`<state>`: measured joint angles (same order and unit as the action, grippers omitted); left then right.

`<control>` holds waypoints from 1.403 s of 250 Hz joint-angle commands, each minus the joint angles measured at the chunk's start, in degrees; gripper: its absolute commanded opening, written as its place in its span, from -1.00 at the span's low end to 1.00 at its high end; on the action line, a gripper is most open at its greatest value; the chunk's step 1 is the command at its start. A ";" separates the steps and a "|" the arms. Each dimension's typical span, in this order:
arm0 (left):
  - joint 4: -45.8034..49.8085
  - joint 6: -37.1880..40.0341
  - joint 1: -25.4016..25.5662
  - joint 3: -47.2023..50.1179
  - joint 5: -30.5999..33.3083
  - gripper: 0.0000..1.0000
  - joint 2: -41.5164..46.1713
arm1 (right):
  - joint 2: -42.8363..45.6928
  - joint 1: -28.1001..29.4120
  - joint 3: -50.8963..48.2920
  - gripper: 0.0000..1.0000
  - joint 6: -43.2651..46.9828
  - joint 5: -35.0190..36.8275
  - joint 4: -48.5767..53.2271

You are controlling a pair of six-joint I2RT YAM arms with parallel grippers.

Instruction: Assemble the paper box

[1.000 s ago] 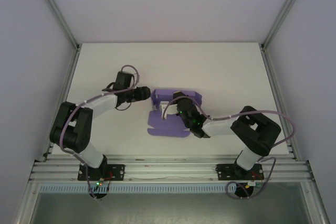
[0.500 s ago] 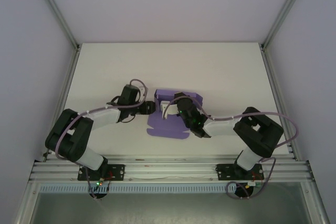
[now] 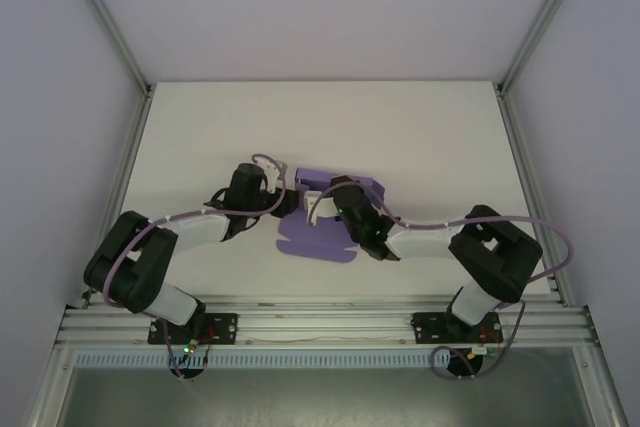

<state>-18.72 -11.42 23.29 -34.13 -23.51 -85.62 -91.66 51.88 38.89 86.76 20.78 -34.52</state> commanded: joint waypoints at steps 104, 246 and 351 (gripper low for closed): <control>-9.33 -0.10 2.63 -6.25 7.32 0.01 -7.88 | 0.60 1.26 1.79 -1.00 -7.48 -3.08 10.70; -9.36 8.68 3.54 -7.03 -2.12 0.06 -9.87 | 1.37 0.73 3.38 -1.00 -11.04 -4.38 16.78; -6.92 11.43 3.81 -10.10 1.03 -0.14 -10.92 | 3.51 0.34 4.06 -1.00 -12.85 -7.05 18.81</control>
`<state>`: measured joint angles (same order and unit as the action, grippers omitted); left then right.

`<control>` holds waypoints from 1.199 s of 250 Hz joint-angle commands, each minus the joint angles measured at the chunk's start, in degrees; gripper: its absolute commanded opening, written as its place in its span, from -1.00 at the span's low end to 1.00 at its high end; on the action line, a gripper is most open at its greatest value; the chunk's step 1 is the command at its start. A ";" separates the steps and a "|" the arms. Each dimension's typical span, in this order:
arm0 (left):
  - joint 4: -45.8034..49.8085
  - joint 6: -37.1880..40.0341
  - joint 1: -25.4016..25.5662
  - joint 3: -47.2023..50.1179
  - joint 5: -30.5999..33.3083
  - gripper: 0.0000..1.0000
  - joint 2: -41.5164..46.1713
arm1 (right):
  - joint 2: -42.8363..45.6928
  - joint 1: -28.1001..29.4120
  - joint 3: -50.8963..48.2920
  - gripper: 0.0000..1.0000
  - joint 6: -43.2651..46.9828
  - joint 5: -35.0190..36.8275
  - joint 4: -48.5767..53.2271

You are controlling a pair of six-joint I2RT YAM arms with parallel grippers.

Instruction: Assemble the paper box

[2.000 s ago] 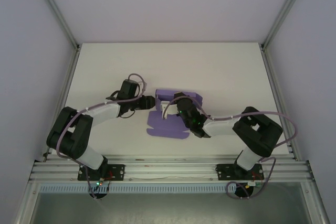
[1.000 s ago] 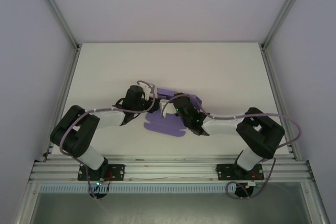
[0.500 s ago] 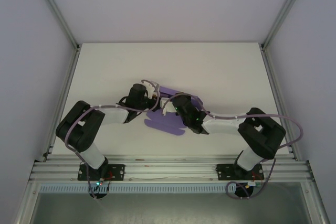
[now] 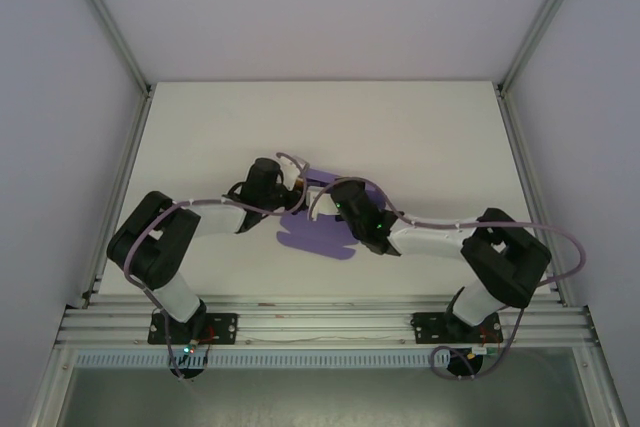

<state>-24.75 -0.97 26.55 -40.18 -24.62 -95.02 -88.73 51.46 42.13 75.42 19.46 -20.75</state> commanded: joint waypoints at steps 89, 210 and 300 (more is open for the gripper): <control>-6.79 -0.87 1.88 -4.82 3.92 -0.53 -4.06 | 0.50 0.69 1.27 -1.00 -2.88 -6.33 5.64; 6.00 -7.05 7.29 -7.33 40.12 -0.54 -5.34 | 1.24 0.40 1.10 -1.00 -4.66 -6.46 5.08; -0.20 -5.42 7.12 -4.93 32.09 -0.91 -4.96 | 2.78 -0.38 0.84 -1.00 -6.42 -8.08 5.99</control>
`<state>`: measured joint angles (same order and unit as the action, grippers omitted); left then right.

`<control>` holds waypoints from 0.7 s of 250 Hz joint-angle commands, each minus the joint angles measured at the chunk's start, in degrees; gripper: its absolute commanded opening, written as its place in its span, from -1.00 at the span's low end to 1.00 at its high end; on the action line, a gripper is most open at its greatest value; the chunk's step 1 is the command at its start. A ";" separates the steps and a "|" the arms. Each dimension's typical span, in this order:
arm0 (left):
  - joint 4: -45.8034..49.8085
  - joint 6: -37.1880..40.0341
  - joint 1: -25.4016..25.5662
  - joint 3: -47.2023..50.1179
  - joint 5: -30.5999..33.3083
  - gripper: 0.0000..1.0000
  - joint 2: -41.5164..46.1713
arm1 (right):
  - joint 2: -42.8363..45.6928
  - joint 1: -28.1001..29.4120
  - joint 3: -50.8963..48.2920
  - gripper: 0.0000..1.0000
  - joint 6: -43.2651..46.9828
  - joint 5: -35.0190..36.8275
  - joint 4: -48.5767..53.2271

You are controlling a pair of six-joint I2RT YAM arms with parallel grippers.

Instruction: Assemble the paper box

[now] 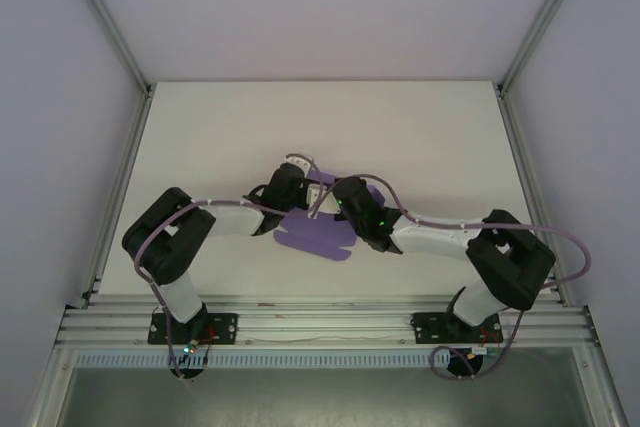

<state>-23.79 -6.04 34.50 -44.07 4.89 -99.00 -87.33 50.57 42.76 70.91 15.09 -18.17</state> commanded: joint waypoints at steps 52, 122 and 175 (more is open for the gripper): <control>-1.22 -2.08 -0.79 -1.89 5.69 -1.00 -3.81 | 1.15 0.50 -0.21 -1.00 -2.44 -3.20 3.37; 2.44 -7.18 -0.67 -2.86 14.96 -1.00 -4.42 | 1.22 0.41 -0.47 -1.00 -3.04 -3.41 2.79; 3.25 -6.85 -0.49 -2.31 10.49 -0.94 -3.92 | 0.87 0.36 -0.64 -1.00 -3.25 -2.94 2.63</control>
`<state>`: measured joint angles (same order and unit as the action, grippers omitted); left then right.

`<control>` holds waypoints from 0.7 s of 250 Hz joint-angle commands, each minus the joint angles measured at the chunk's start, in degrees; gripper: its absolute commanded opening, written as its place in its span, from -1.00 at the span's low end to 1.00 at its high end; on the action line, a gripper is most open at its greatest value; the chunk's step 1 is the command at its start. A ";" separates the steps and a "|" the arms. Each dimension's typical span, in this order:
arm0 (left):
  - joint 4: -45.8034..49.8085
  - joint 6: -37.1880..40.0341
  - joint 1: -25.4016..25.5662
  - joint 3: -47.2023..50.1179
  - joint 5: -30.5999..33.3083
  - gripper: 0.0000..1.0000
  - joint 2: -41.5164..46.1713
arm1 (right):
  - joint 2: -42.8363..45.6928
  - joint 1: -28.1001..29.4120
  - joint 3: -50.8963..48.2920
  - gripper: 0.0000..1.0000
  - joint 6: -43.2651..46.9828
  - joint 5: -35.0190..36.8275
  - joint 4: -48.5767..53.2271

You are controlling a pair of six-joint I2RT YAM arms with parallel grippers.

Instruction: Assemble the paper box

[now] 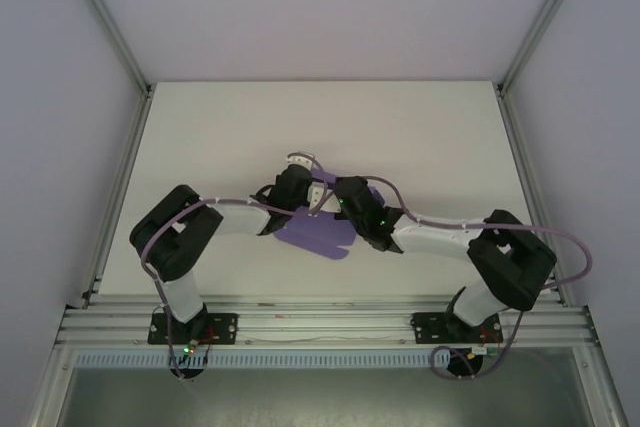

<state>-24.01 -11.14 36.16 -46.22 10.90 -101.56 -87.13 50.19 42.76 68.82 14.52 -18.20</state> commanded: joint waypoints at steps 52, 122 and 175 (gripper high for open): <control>4.06 -1.98 -2.16 5.62 -2.99 -0.16 7.34 | 0.65 0.72 -0.82 -1.00 -1.01 -2.17 2.38; 4.73 -1.19 -2.13 8.44 -9.33 0.06 11.27 | -0.39 0.67 -0.16 -1.00 -0.44 -1.87 1.76; 4.98 -0.18 -2.24 9.75 -9.06 0.14 11.04 | 0.12 0.69 -0.32 -1.00 -0.34 -2.00 1.83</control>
<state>-20.51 -11.97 34.35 -37.26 1.45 -91.18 -87.13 50.63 42.76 68.84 13.23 -18.31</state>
